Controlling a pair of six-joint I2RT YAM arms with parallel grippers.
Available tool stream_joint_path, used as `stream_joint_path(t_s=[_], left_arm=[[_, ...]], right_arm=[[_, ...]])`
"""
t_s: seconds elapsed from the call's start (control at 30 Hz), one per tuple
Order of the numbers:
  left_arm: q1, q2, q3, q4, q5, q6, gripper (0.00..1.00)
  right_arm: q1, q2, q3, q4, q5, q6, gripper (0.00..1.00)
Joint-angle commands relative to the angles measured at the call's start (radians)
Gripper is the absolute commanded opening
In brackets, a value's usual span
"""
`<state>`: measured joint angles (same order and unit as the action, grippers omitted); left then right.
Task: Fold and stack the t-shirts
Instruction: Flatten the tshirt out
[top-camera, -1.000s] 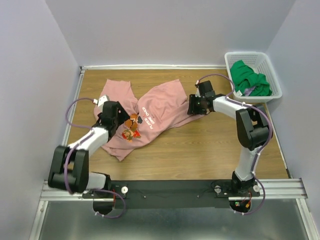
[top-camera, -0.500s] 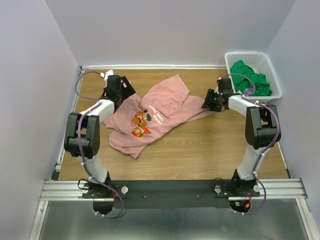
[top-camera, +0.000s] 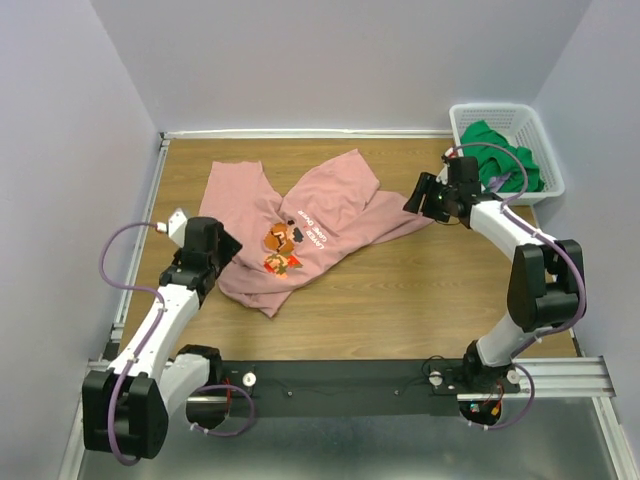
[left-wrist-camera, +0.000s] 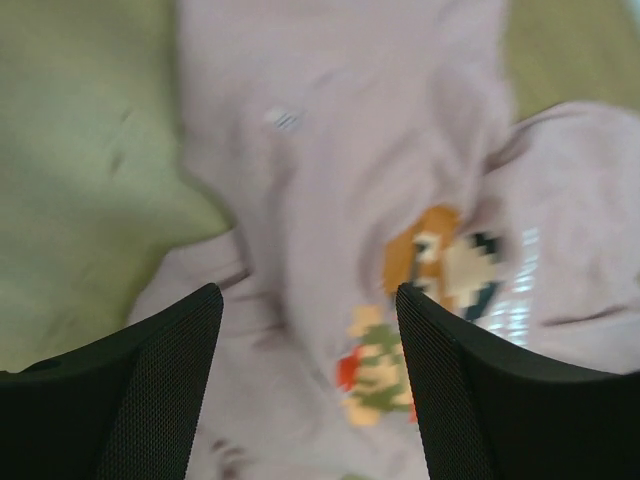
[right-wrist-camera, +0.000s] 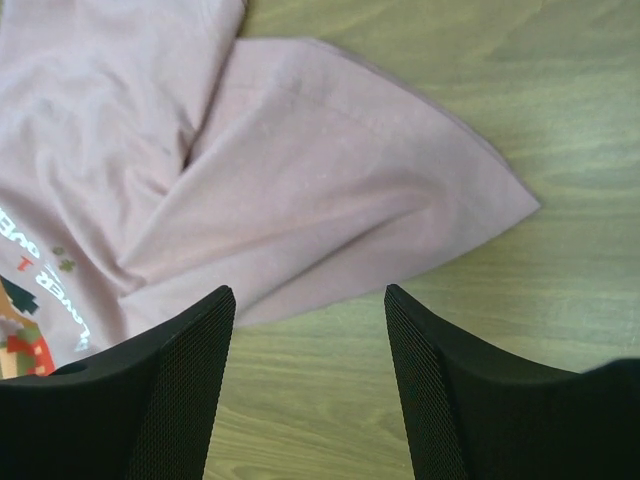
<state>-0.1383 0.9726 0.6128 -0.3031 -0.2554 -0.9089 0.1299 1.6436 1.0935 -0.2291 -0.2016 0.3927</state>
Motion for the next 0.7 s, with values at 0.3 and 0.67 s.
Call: stream_joint_path(t_s=[0.3, 0.67], left_arm=[[0.005, 0.146, -0.07, -0.116, -0.048, -0.101, 0.5], [0.008, 0.411, 0.016, 0.03, -0.079, -0.029, 0.33]], right_arm=[[0.004, 0.021, -0.047, -0.018, -0.016, -0.008, 0.69], [0.005, 0.212, 0.046, 0.019, 0.013, -0.005, 0.47]])
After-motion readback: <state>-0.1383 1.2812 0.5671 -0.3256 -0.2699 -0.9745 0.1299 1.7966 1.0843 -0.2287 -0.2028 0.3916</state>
